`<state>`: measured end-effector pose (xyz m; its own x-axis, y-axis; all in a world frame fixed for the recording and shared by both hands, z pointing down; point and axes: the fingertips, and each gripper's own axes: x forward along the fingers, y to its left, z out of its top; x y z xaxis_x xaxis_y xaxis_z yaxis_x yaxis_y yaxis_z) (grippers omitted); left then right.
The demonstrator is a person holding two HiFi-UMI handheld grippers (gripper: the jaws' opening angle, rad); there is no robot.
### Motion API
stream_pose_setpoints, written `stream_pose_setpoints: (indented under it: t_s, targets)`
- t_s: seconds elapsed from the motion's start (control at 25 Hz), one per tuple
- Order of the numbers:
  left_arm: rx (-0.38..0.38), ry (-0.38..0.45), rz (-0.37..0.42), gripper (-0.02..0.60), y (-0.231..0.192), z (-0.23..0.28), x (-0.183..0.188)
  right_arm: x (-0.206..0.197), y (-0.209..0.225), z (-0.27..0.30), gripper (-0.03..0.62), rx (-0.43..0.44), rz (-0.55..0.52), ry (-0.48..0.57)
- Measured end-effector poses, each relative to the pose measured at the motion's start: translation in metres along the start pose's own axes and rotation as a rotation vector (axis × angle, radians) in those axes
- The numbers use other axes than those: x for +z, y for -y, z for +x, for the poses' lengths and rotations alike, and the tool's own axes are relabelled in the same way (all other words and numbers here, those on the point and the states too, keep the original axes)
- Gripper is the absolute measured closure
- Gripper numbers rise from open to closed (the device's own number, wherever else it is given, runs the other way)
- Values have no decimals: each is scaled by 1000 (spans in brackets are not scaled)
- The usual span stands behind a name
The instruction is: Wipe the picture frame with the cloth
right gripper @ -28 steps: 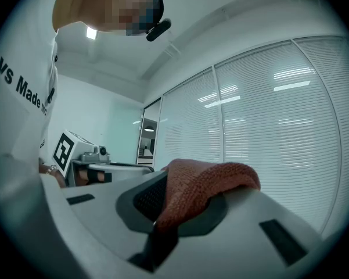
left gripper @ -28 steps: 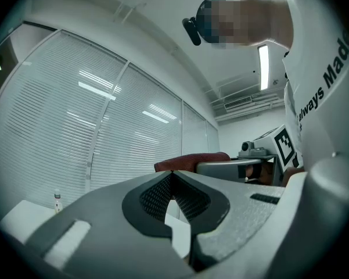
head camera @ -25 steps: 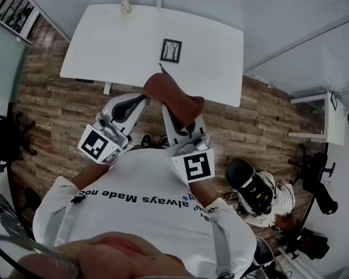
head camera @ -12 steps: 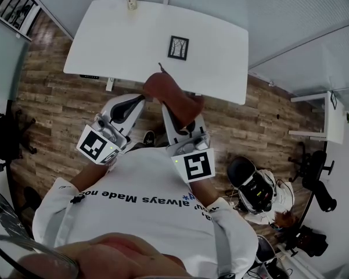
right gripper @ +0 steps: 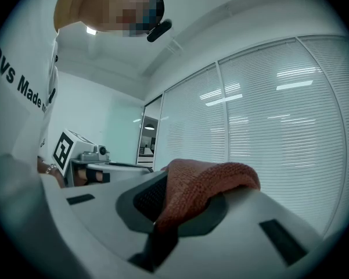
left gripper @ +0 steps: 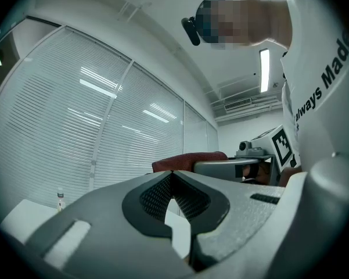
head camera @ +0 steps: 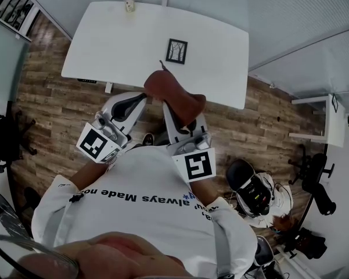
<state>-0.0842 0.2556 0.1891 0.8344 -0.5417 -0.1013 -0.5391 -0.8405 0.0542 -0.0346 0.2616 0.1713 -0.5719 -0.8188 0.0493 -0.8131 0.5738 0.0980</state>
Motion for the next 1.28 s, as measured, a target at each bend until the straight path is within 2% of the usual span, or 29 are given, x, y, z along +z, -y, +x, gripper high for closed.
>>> stream_pose_setpoints:
  t_s: [0.4, 0.84, 1.28]
  targets:
    - [-27, -13, 16, 579, -16, 97, -7, -12, 95, 10, 563, -23, 18, 10]
    - [-5, -35, 23, 580, -30, 197, -15, -19, 196, 20, 563, -5, 40, 18]
    - [17, -50, -5, 580, -43, 233, -29, -38, 236, 28, 563, -9, 64, -15]
